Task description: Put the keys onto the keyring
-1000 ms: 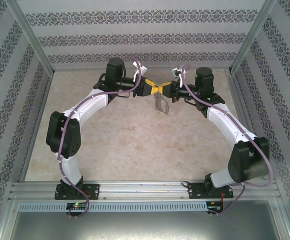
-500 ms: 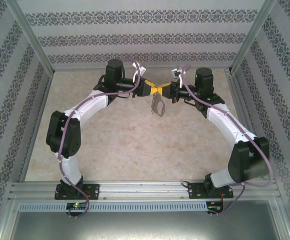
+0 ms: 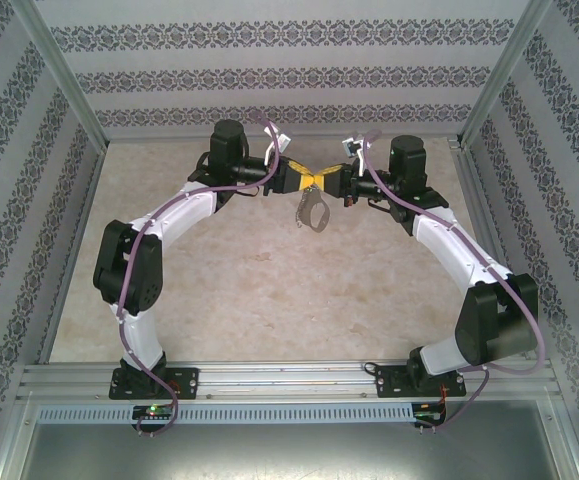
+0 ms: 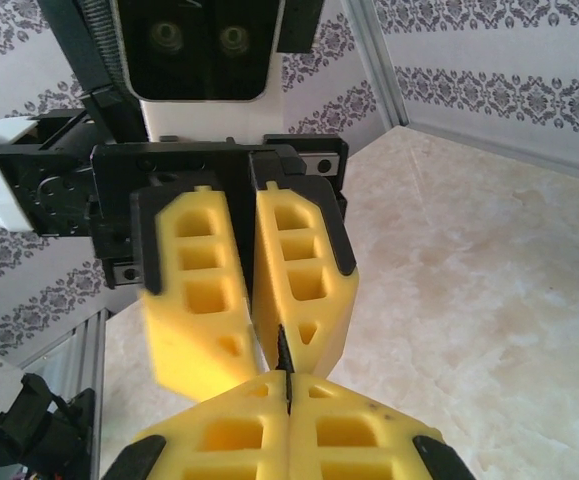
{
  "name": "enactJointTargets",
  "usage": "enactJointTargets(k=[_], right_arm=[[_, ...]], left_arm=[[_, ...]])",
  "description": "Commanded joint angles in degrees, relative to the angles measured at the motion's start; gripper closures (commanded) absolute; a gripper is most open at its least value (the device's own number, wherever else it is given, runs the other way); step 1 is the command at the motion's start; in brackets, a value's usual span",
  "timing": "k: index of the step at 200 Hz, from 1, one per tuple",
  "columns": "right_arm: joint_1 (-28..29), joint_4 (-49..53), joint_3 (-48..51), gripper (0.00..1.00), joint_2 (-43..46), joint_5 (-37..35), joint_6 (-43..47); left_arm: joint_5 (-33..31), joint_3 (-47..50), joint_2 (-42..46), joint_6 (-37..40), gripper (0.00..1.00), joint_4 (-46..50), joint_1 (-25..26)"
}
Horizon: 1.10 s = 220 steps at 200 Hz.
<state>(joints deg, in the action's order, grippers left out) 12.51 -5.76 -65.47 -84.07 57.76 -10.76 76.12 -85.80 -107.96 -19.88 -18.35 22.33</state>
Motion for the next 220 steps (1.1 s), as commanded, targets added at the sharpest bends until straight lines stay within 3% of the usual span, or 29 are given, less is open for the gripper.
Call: enactJointTargets(k=[1, 16, 59, 83, 109, 173, 220], right_arm=[[-0.27, -2.58, -0.37, 1.00, -0.90, -1.69, -0.58], [-0.29, -2.53, -0.36, 1.00, -0.88, -1.73, -0.58], [-0.30, -2.96, -0.29, 1.00, -0.73, -2.86, -1.35], [-1.12, -5.06, 0.90, 0.69, 0.82, -4.64, -3.75], [-2.87, -7.14, 3.37, 0.58, 3.55, -7.52, -6.22], [-2.63, -12.63, 16.25, 0.58, 9.02, -22.82, -11.03], [7.02, -13.38, 20.64, 0.61, 11.76, -27.28, -9.90]], left_arm=[[5.53, 0.50, 0.02, 0.60, 0.93, -2.78, 1.32], [5.62, 0.48, 0.05, 1.00, 1.00, -2.74, 1.40], [4.44, 1.00, 0.49, 1.96, 1.00, -2.99, 1.43], [0.59, 1.18, 1.46, 3.91, 1.00, -1.19, 1.41], [-5.11, 1.64, 3.78, 9.68, 1.00, 3.63, 1.40], [-13.16, 7.47, 8.11, 6.81, 1.00, -7.74, 1.45], [-14.67, 8.30, 7.68, 4.19, 1.00, -12.60, 1.46]])
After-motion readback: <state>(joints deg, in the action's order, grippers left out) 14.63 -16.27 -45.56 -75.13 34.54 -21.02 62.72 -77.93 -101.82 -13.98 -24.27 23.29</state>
